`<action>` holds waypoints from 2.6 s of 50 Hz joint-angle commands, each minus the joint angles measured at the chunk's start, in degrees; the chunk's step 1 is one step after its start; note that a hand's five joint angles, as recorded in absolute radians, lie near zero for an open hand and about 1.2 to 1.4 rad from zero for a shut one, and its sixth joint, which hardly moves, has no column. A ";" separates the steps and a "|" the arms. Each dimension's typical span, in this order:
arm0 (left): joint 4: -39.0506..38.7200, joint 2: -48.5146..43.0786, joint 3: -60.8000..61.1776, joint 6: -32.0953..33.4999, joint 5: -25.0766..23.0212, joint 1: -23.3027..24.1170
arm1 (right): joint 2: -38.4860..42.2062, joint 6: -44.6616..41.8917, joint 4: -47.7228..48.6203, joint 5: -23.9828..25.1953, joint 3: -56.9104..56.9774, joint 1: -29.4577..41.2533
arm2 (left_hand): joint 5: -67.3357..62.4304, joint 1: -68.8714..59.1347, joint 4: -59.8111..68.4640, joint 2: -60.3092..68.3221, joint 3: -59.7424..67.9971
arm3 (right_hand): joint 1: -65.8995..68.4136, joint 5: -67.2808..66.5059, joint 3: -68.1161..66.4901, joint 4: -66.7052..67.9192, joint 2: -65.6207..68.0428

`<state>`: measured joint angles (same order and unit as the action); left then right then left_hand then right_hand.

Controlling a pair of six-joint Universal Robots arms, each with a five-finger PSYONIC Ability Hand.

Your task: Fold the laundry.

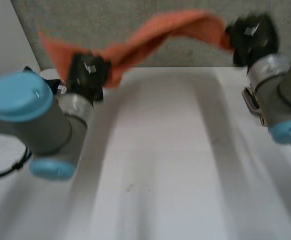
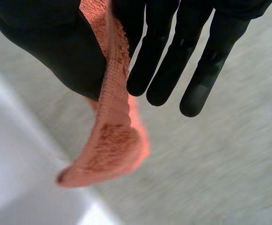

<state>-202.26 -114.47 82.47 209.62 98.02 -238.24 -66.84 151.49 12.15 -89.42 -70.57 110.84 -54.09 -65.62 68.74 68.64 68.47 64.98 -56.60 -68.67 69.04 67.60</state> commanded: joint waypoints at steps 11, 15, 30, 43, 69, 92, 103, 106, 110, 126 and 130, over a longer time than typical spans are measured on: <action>21.37 10.31 19.58 -0.44 0.24 7.00 | 3.55 -6.91 -5.65 2.41 -13.10 -3.87 | 31.31 32.84 -35.96 -35.86 -35.69 | 15.02 -13.40 -11.33 10.96 12.40; 24.72 13.57 16.42 -0.44 0.07 5.16 | 3.47 -7.09 -5.65 2.59 -14.68 -4.14 | 47.45 48.98 -52.11 -52.01 -51.83 | 15.02 -13.40 -11.33 10.96 12.40; 24.19 -1.89 0.60 -8.00 -16.46 -16.20 | -1.54 -6.30 -5.03 6.81 -21.27 -4.31 | 43.79 45.32 -48.44 -48.34 -48.17 | 15.02 -13.40 -11.33 10.96 12.40; 28.59 -10.07 -2.75 -8.44 -16.11 -16.91 | -1.63 -6.47 -5.21 6.81 -22.24 -4.58 | -5.57 -4.04 0.92 1.02 1.19 | 15.02 -13.40 -11.33 10.96 12.40; 32.01 30.72 4.09 -0.98 -10.22 -15.06 | -20.27 -22.55 -39.75 6.98 -2.81 -16.88 | -15.91 -14.38 11.26 11.36 11.53 | 15.02 -13.40 -11.33 10.96 12.40; -5.08 -11.48 -35.34 12.73 -4.49 -12.77 | 6.72 -21.59 4.32 -4.71 16.34 -7.39 | -15.91 -14.38 11.26 11.36 11.53 | 15.02 -13.40 -11.33 10.96 12.40; -18.35 -11.65 -34.05 11.78 -4.77 -12.60 | 4.87 -19.22 20.91 -4.80 14.15 -6.69 | -15.91 -14.38 11.26 11.36 11.53 | 15.02 -13.40 -11.33 10.96 12.40; -18.17 -11.13 -27.93 8.11 -5.03 -13.04 | 5.05 -17.64 16.95 -4.36 12.13 -6.77 | -15.91 -14.38 11.26 11.36 11.53 | 15.02 -13.40 -11.33 10.96 12.40; -18.78 -11.04 -21.22 5.54 -5.38 -13.48 | 7.59 -14.91 12.38 -1.81 9.23 -6.86 | -15.91 -14.38 11.26 11.36 11.53 | 15.02 -13.40 -11.33 10.96 12.40; -17.73 -12.71 4.97 5.54 -7.23 -11.02 | 19.03 -14.03 -7.39 0.04 2.38 -7.30 | -15.91 -14.38 11.26 11.36 11.53 | 15.02 -13.40 -11.33 10.96 12.40; -13.87 -5.87 12.09 7.02 -7.23 -11.45 | 13.16 -15.43 -13.27 0.30 -2.97 -7.47 | -15.91 -14.38 11.26 11.36 11.53 | 15.02 -13.40 -11.33 10.96 12.40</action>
<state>-220.52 -127.46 83.34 214.95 91.22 -250.08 -47.34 137.56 7.69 -89.29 -66.52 103.56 -55.61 -66.99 68.83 68.79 68.61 64.98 -56.93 -68.77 69.05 67.63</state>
